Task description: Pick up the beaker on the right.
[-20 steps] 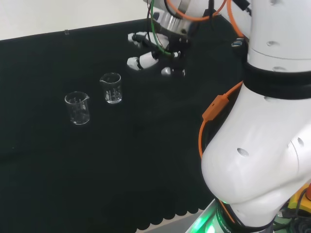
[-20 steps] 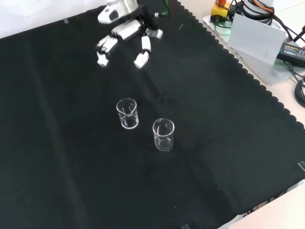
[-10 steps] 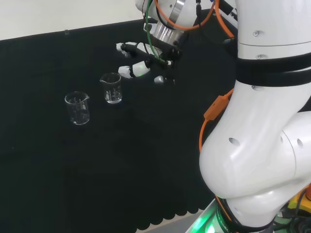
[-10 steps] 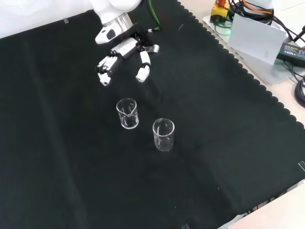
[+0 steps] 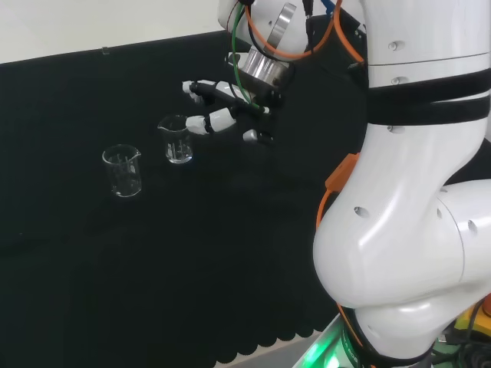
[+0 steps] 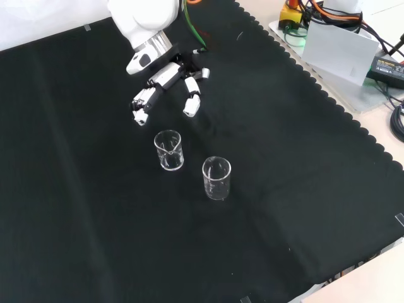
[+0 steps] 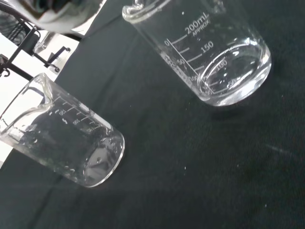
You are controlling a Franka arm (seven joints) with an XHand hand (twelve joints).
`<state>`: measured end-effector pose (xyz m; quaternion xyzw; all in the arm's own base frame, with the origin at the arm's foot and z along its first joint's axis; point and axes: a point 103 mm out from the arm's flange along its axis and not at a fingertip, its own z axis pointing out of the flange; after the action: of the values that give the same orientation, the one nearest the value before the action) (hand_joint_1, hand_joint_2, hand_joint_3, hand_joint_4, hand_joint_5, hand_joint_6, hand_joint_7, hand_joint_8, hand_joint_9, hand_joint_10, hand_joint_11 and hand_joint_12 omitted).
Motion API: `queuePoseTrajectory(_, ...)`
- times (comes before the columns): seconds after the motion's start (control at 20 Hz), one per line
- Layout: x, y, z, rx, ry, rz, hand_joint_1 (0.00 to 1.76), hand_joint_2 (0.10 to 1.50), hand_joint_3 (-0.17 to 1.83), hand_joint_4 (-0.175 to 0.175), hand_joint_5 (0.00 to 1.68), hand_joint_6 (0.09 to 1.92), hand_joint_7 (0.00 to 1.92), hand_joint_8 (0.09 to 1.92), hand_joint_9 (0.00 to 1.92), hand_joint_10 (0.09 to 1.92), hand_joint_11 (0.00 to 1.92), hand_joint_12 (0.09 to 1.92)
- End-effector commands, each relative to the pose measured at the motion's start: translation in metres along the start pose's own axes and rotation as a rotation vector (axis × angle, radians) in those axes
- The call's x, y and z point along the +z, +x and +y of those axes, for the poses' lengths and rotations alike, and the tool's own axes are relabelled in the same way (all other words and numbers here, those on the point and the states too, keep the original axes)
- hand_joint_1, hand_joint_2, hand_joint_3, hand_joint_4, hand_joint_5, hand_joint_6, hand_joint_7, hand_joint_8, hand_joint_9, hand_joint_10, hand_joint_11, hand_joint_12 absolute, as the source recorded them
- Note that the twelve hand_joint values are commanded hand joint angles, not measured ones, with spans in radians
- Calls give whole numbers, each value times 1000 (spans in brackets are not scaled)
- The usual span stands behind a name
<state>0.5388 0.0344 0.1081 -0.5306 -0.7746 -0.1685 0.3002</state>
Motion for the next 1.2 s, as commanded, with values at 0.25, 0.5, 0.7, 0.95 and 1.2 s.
queuePoseTrajectory(0.25, 23, -15, 1, -32, 16, 109, 798, 526, 646, -58, 135, 87, 55, 600, 196, 667, 0, 1074)
queuePoseTrajectory(0.5, 30, -18, 4, -34, 20, 105, 828, 515, 662, -63, 153, 87, 81, 609, 217, 666, 0, 1101)
queuePoseTrajectory(0.7, 31, -18, 8, -27, 15, 83, 836, 508, 673, -63, 158, 87, 88, 611, 206, 657, 0, 1100)
queuePoseTrajectory(0.95, 35, -19, 14, -24, 16, 85, 863, 499, 674, -63, 173, 87, 104, 616, 206, 654, 0, 1087)
queuePoseTrajectory(1.2, 41, -21, 19, -18, 5, 105, 880, 494, 676, -67, 228, 87, 177, 640, 254, 663, 0, 1088)
